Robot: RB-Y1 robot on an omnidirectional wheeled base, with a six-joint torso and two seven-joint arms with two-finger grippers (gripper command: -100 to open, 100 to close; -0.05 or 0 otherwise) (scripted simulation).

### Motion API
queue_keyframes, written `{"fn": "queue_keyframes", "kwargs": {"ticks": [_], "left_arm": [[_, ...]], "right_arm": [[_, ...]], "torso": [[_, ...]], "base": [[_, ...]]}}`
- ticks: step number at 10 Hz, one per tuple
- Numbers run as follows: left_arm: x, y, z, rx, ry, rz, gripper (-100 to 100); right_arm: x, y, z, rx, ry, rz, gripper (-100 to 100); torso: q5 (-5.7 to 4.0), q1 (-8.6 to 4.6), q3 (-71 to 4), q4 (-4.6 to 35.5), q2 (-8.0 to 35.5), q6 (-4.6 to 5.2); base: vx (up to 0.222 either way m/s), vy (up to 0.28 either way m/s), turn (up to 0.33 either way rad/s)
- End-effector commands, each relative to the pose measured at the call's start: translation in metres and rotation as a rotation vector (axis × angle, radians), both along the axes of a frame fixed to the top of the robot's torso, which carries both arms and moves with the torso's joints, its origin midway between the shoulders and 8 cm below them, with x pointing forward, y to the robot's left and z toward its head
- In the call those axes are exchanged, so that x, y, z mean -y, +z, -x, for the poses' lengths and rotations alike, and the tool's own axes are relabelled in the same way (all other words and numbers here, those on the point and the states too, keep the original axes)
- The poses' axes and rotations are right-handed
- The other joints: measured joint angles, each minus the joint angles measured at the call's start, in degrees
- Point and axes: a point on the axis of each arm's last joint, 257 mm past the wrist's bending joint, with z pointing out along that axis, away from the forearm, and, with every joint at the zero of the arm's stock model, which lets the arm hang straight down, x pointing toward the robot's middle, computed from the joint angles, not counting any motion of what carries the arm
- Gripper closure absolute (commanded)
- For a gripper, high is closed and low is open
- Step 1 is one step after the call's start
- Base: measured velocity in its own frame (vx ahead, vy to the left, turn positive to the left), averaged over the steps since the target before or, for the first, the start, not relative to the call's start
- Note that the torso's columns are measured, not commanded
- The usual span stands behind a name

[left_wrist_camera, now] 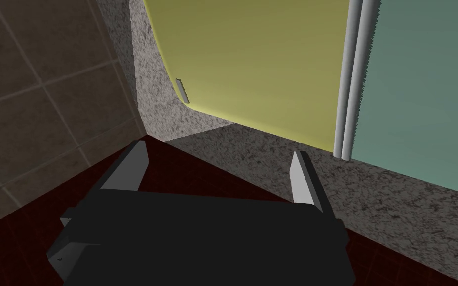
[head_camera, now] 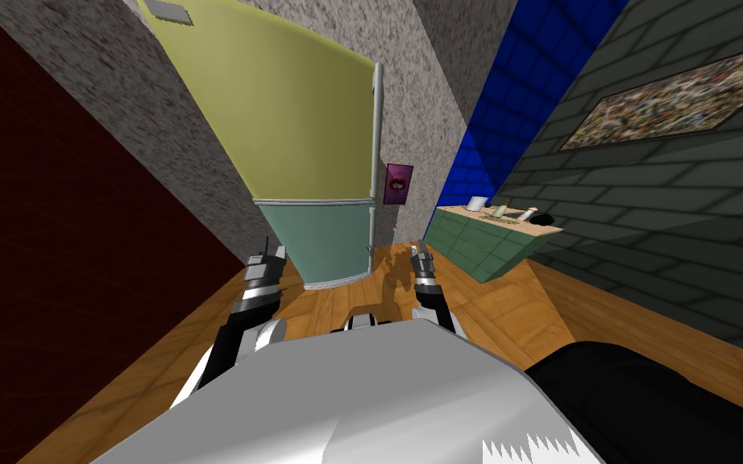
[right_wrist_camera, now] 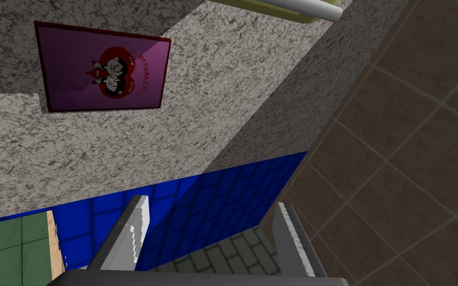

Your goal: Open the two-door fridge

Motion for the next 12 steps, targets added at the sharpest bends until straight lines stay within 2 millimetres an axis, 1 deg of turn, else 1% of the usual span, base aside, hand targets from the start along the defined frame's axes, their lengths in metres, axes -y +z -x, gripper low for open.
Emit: {"fn": "queue_keyframes", "kwargs": {"ticks": [1, 6, 9, 12], "left_arm": [[0.008, -0.001, -0.009, -0.046, -0.023, -0.063, -100], [0.02, -0.001, -0.026, -0.124, -0.034, -0.133, -100], [0.023, -0.002, -0.032, -0.163, -0.03, -0.148, -100], [0.025, -0.003, -0.038, -0.2, -0.025, -0.162, -100]], "right_arm": [[0.0, 0.0, 0.0, 0.0, 0.0, 0.0, 0], [0.0, 0.0, 0.0, 0.0, 0.0, 0.0, 0], [0.0, 0.0, 0.0, 0.0, 0.0, 0.0, 0], [0.0, 0.0, 0.0, 0.0, 0.0, 0.0, 0]], "torso": [[0.01, 0.03, 0.0, 0.1, 0.1, 0.0], [0.02, 0.06, 0.0, 0.1, 0.2, 0.0], [0.06, 0.21, 0.1, 0.1, 0.3, 0.0], [0.01, 0.03, 0.0, 0.1, 0.2, 0.0]], "base": [[0.058, -0.067, -0.036], [0.089, -0.073, -0.038], [0.078, -0.046, -0.025], [0.08, -0.06, -0.032]]}}
